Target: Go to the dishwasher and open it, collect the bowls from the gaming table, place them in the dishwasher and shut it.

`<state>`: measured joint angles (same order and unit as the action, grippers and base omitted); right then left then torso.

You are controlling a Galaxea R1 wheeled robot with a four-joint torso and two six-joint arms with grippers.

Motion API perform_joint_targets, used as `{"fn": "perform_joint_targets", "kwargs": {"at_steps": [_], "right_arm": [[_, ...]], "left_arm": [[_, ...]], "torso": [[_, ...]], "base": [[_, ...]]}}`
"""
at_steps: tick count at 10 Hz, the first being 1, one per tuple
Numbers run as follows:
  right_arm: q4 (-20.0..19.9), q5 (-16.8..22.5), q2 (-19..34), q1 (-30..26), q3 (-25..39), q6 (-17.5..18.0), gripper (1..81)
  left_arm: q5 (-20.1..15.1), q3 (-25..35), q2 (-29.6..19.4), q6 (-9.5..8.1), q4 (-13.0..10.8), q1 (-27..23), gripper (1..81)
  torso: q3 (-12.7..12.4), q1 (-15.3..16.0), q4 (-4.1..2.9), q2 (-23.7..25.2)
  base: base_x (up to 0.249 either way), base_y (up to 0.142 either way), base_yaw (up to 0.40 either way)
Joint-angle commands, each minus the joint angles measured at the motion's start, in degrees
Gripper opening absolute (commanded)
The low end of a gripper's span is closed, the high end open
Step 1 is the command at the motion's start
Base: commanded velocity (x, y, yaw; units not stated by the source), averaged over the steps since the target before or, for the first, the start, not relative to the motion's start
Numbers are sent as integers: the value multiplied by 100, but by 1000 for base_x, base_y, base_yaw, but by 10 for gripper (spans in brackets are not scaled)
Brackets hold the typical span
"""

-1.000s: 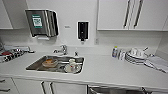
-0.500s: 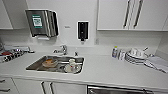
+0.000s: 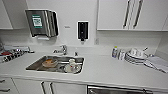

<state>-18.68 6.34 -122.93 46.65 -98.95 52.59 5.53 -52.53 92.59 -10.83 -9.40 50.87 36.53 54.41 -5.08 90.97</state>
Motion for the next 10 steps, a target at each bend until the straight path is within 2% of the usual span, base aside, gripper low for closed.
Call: {"fn": "perform_joint_targets", "kwargs": {"at_steps": [1, 10], "right_arm": [[242, 1475, 29, 24, -202, -47, 811], [224, 1405, -226, 200, -325, -38, 811]], "left_arm": [[-44, 155, -266, -34, -18, -468, 811], [-52, 164, -267, -34, -18, -468, 811]], "torso": [[0, 0, 0, 0], [-2, 0, 0, 2]], "base": [[0, 0, 0], [-89, 0, 0]]}}
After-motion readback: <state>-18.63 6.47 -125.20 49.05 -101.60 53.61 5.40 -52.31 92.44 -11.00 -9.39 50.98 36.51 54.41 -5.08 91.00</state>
